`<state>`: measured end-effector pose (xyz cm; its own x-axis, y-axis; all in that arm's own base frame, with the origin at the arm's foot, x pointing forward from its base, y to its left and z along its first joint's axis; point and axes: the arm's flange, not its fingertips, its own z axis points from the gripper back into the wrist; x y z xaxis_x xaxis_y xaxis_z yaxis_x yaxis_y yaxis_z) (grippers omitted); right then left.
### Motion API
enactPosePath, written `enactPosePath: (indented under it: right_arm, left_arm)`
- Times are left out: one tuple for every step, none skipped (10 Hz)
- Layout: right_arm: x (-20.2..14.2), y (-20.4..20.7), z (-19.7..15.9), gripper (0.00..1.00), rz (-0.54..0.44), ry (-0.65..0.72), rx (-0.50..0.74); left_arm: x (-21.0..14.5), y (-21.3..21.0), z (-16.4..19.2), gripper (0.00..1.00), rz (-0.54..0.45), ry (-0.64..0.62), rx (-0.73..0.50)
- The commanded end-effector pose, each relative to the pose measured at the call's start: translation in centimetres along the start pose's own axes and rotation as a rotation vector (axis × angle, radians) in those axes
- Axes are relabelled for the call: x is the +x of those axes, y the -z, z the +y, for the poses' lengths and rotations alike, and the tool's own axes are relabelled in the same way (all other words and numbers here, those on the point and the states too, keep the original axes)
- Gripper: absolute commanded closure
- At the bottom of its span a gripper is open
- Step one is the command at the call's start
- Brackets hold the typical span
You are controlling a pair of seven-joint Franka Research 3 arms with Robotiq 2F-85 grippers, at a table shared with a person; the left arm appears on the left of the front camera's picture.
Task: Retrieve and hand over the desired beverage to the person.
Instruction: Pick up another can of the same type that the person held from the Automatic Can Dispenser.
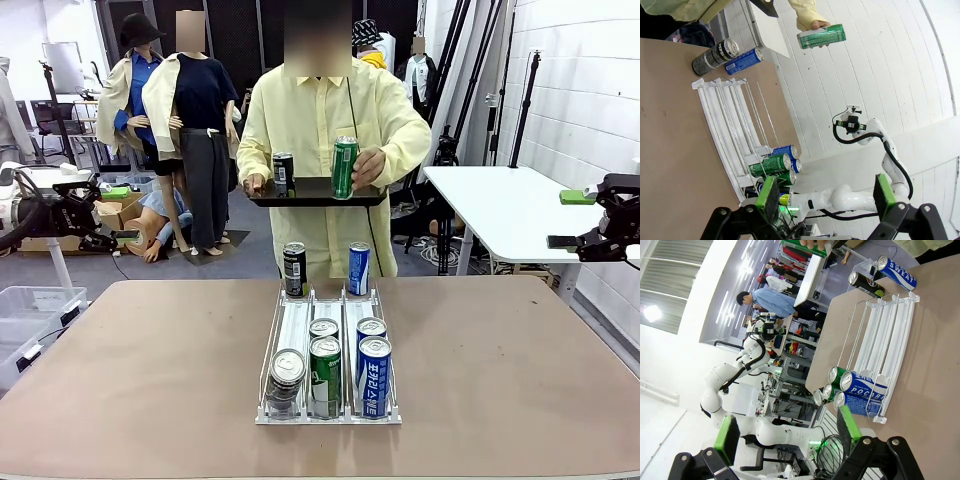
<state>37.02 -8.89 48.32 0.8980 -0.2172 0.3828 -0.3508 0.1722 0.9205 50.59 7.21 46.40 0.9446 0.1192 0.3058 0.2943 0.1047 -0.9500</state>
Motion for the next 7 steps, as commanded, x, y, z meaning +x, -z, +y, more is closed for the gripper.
enactPosePath:
  right_arm:
    - [0.02, 0.01, 0.09, 0.0, 0.001, 0.007, 0.011]
    - [0.02, 0.01, 0.09, 0.0, 0.001, 0.007, 0.011]
    - [0.02, 0.01, 0.09, 0.0, 0.001, 0.007, 0.011]
    - [0.02, 0.01, 0.09, 0.0, 0.001, 0.007, 0.011]
    - [0.02, 0.01, 0.09, 0.0, 0.001, 0.007, 0.011]
    - [0.02, 0.01, 0.09, 0.0, 0.001, 0.007, 0.011]
    - [0.02, 0.01, 0.09, 0.0, 0.001, 0.007, 0.011]
  left_arm:
    - [-0.15, 0.01, -0.1, 0.0, -0.004, 0.001, 0.01]
    - [-0.15, 0.01, -0.1, 0.0, -0.004, 0.001, 0.01]
    - [-0.15, 0.01, -0.1, 0.0, -0.004, 0.001, 0.01]
    - [-0.15, 0.01, -0.1, 0.0, -0.004, 0.001, 0.01]
    - [-0.15, 0.01, -0.1, 0.0, -0.004, 0.001, 0.01]
    - [-0.15, 0.01, -0.1, 0.0, -0.004, 0.001, 0.01]
    - [-0.15, 0.01, -0.1, 0.0, -0.004, 0.001, 0.01]
